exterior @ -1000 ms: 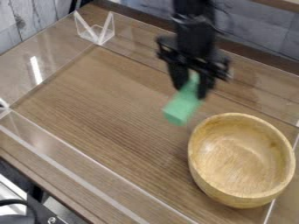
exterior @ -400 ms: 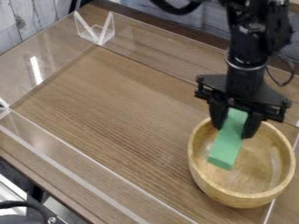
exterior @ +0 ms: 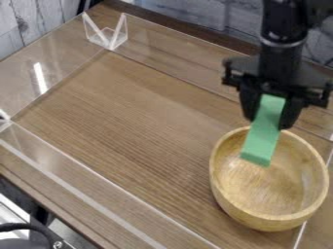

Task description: Put green object into wooden bowl

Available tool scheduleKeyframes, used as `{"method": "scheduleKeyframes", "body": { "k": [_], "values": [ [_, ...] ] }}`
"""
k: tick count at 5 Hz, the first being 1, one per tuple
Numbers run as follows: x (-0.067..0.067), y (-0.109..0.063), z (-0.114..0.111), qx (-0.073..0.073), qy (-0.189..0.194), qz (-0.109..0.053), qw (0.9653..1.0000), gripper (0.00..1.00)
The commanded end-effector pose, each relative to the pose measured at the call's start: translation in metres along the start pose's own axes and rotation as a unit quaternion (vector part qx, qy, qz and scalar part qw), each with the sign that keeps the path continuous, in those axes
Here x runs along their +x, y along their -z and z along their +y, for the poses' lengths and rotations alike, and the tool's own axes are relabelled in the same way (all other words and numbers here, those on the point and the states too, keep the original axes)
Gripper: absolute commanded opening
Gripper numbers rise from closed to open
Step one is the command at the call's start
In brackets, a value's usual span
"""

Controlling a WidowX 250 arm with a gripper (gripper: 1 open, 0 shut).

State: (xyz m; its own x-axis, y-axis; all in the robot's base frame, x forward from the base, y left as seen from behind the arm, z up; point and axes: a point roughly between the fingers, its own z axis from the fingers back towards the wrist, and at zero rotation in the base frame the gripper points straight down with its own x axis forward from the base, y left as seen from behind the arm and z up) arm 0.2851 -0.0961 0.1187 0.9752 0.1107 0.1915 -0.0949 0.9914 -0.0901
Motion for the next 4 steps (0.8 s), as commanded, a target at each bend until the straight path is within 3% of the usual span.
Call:
{"method": "scheduleKeyframes", "body": {
  "k": [1,2,3,4],
  "values": [
    [0.009,-0.018,-0.005,-0.012,-0.017,-0.040,0.9990,0.00],
    [0.005,-0.014,-0.008,-0.007,-0.032,-0.040,0.9986,0.00],
    [-0.006,-0.010,-0.006,-0.010,-0.020,-0.038,0.9990,0.00],
    [-0.013,-0.009,-0.010,0.001,-0.059,-0.036,0.9976,1.00]
  ]
}}
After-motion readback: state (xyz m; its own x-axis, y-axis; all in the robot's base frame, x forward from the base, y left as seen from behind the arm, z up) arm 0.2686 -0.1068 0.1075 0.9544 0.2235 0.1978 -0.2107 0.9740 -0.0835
